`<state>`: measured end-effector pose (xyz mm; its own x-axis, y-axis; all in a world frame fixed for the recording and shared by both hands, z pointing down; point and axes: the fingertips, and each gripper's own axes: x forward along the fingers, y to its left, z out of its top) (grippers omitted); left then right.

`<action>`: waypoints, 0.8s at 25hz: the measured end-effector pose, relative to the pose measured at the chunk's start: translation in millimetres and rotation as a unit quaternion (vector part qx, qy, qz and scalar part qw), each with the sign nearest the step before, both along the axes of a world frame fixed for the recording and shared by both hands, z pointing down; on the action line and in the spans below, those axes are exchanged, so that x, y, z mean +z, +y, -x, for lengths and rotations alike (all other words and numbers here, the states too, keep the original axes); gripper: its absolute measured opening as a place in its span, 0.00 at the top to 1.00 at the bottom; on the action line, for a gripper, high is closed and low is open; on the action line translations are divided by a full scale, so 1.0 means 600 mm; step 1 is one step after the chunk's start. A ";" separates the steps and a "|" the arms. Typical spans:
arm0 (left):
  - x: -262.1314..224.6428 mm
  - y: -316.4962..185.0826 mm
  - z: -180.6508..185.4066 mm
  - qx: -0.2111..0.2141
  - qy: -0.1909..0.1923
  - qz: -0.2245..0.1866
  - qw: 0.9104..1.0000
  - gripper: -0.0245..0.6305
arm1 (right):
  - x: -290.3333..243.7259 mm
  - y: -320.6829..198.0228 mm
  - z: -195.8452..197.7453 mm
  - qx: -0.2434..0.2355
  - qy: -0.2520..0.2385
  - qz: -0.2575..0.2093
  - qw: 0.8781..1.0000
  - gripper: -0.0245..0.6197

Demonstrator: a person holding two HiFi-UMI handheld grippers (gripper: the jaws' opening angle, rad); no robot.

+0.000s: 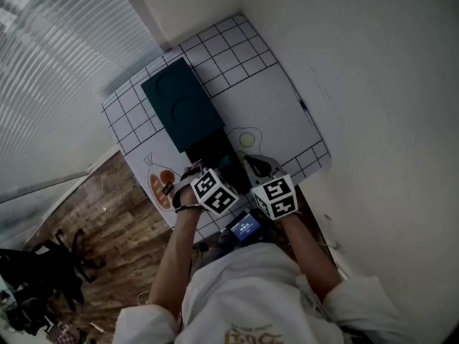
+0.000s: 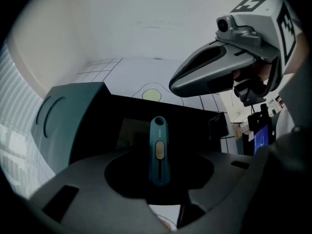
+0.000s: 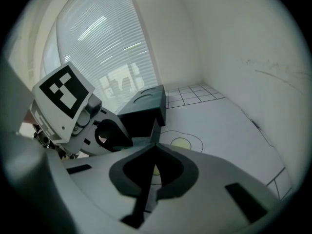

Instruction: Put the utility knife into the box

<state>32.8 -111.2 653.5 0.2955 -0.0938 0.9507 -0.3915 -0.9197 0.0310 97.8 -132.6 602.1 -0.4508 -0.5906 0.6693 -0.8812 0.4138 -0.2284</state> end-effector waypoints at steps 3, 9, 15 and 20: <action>0.002 0.000 0.001 0.001 -0.009 0.002 1.000 0.74 | -0.001 0.001 -0.001 0.000 0.001 0.000 1.000 0.95; 0.000 0.000 -0.001 -0.013 0.006 0.009 1.000 0.71 | -0.001 0.007 -0.007 0.002 0.000 0.000 1.000 0.95; -0.006 -0.005 0.000 -0.040 0.033 0.008 0.999 0.71 | -0.006 0.012 -0.014 0.002 0.002 -0.004 1.000 0.95; -0.024 -0.011 0.007 -0.068 0.068 0.000 0.995 0.73 | -0.014 0.019 -0.018 0.003 0.002 -0.011 1.000 0.95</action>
<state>28.6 -117.7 639.3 0.4067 -0.1414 0.9025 -0.5051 -0.8580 0.0932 108.5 -121.3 594.0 -0.4439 -0.6081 0.6581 -0.8849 0.4130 -0.2152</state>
